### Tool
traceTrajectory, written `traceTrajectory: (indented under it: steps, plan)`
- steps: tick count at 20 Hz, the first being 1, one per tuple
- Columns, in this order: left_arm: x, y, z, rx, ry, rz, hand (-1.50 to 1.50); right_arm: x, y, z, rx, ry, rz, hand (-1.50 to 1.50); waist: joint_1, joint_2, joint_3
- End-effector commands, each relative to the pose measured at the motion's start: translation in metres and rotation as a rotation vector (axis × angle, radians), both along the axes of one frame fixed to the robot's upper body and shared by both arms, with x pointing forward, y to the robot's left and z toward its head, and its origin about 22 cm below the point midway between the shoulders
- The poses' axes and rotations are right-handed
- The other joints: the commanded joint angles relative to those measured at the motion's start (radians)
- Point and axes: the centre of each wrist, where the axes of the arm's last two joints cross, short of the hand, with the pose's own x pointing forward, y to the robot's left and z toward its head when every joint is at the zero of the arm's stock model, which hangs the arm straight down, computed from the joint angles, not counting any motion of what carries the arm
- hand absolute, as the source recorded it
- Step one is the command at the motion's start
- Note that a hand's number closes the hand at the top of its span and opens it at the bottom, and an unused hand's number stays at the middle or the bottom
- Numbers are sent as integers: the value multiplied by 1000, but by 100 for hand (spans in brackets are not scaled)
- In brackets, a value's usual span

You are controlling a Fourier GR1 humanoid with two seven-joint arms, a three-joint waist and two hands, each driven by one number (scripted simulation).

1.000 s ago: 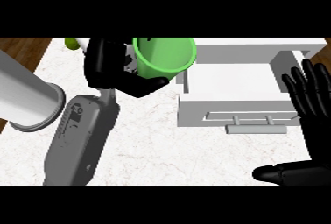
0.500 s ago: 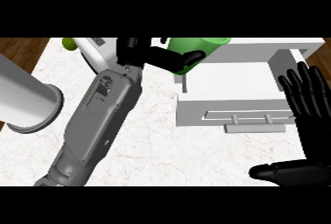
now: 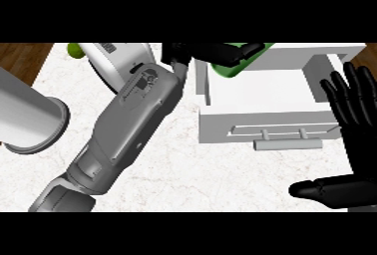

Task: Pick up the cup, place it into the drawer and close the drawer

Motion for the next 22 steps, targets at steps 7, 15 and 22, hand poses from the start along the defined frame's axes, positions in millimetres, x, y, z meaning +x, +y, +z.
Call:
traceTrajectory:
  steps: [7, 15, 22]
  plan:
    - [14, -15, -12, 68, 68, 4, 150, -9, -9, 8, -19, -19, 20, -150, -23, 4, 0]
    - [10, -19, -39, 203, 72, 6, 150, -1, 14, 4, -4, -8, 45, -150, -49, 9, 0]
    - [13, -18, -47, 321, 74, 54, 150, 6, 8, -3, -10, -11, 72, -150, -61, 16, 1]
